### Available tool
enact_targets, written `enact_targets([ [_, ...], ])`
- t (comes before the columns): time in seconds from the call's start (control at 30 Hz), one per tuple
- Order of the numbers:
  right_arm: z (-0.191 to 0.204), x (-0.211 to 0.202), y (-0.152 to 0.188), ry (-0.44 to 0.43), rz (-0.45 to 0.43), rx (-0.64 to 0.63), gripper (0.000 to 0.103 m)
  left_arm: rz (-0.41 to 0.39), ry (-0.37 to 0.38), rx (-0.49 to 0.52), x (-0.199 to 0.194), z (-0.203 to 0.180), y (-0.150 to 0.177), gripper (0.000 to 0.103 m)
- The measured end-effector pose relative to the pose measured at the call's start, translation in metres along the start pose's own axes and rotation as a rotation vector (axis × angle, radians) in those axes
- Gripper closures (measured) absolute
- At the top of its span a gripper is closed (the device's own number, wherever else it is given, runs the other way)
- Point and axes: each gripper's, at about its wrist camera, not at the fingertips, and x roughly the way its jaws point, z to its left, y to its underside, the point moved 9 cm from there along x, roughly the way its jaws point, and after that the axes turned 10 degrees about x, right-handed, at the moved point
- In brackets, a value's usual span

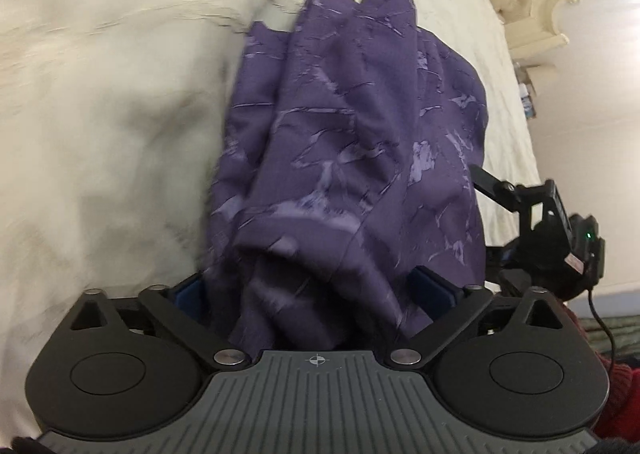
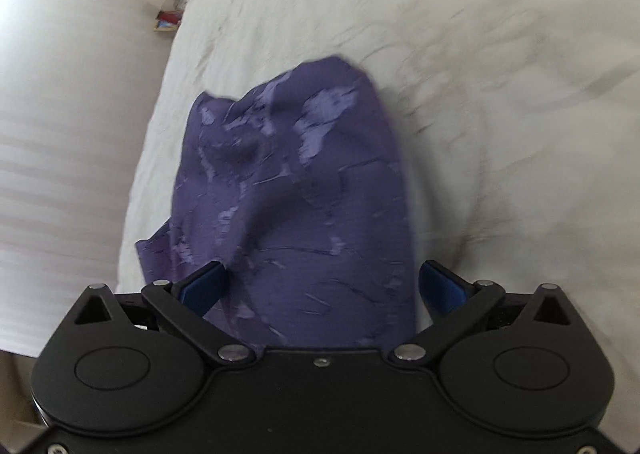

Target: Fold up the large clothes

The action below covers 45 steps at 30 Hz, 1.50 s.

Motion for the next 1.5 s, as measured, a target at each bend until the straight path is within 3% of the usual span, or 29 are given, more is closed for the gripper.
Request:
enact_targets([
  [0.23, 0.002, 0.008, -0.003, -0.009, 0.031, 0.044, 0.000, 0.020, 0.056, -0.010, 0.009, -0.001, -0.003, 0.001],
  [0.27, 0.001, 0.005, -0.003, -0.014, 0.034, 0.051, 0.003, 0.023, 0.067, -0.008, 0.008, 0.000, -0.002, 0.004],
  [0.4, 0.002, -0.003, 0.000, 0.065, 0.025, -0.027, 0.031, 0.018, 0.119, -0.027, 0.004, -0.003, 0.001, 0.024],
  [0.5, 0.013, -0.013, 0.001, 0.075, 0.018, -0.084, 0.044, -0.003, 0.133, 0.015, 0.001, -0.017, 0.005, 0.026],
  [0.63, 0.036, -0.032, -0.007, 0.076, 0.002, -0.199, 0.048, -0.051, 0.167, 0.040, -0.003, -0.041, 0.009, 0.027],
  [0.87, 0.070, -0.084, -0.057, 0.020, -0.065, -0.298, 0.048, -0.179, 0.213, 0.074, -0.001, -0.100, -0.029, 0.027],
  [1.1, 0.081, -0.129, -0.139, 0.012, -0.164, -0.330, 0.047, -0.203, 0.228, 0.158, 0.040, -0.155, -0.101, 0.027],
  [1.27, 0.073, -0.144, -0.198, 0.046, -0.232, -0.330, 0.046, -0.196, 0.205, 0.180, 0.081, -0.180, -0.137, 0.027],
  [1.33, 0.062, -0.145, -0.221, 0.082, -0.251, -0.303, 0.041, -0.190, 0.161, 0.163, 0.095, -0.179, -0.145, 0.027],
  [1.37, 0.054, -0.142, -0.230, 0.112, -0.253, -0.288, 0.032, -0.189, 0.119, 0.156, 0.104, -0.175, -0.148, 0.027],
  [1.4, 0.047, -0.132, -0.234, 0.155, -0.253, -0.276, 0.016, -0.184, 0.076, 0.148, 0.112, -0.169, -0.149, 0.027],
  [1.5, 0.005, -0.120, -0.250, 0.377, -0.275, -0.261, 0.013, -0.126, -0.129, 0.110, 0.134, -0.130, -0.141, 0.027],
])
